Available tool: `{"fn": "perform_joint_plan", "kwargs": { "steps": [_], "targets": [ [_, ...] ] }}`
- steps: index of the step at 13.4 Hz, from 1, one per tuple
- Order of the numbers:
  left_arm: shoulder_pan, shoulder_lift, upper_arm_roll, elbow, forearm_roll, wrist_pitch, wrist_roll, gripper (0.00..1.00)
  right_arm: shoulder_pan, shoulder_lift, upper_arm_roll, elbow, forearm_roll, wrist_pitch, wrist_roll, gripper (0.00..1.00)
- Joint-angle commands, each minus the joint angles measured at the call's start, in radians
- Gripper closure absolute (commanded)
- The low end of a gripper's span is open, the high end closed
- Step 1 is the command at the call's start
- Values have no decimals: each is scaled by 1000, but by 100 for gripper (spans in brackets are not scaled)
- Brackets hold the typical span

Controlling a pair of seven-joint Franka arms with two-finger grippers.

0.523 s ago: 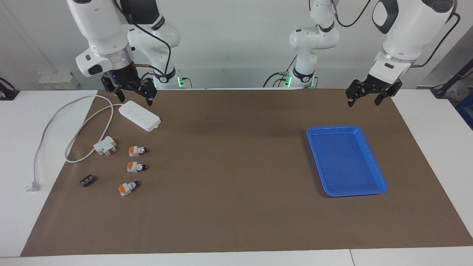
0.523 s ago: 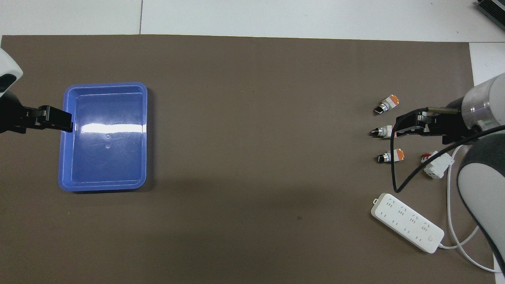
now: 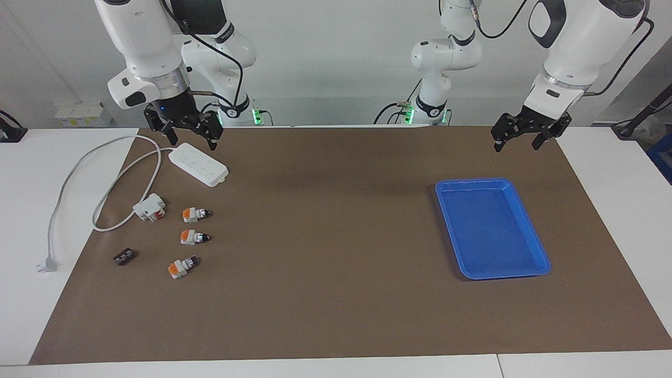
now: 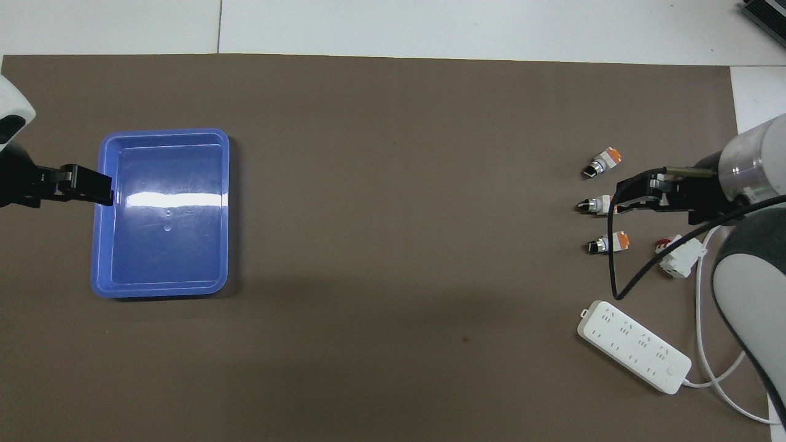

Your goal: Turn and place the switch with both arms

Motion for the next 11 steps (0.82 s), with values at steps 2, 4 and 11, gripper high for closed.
{"fn": "perform_joint_plan", "kwargs": {
  "steps": [2, 4, 11],
  "targets": [
    [8, -27, -4, -25, 10, -9, 8, 0, -16, -23, -8, -26, 23, 2, -3, 1],
    [8, -27, -4, -25, 10, -9, 8, 0, -36, -19, -10, -28, 24, 44, 26, 3],
    [8, -27, -4, -25, 10, -9, 8, 0, -131, 96, -10, -78, 23, 309, 217, 7]
  ]
}}
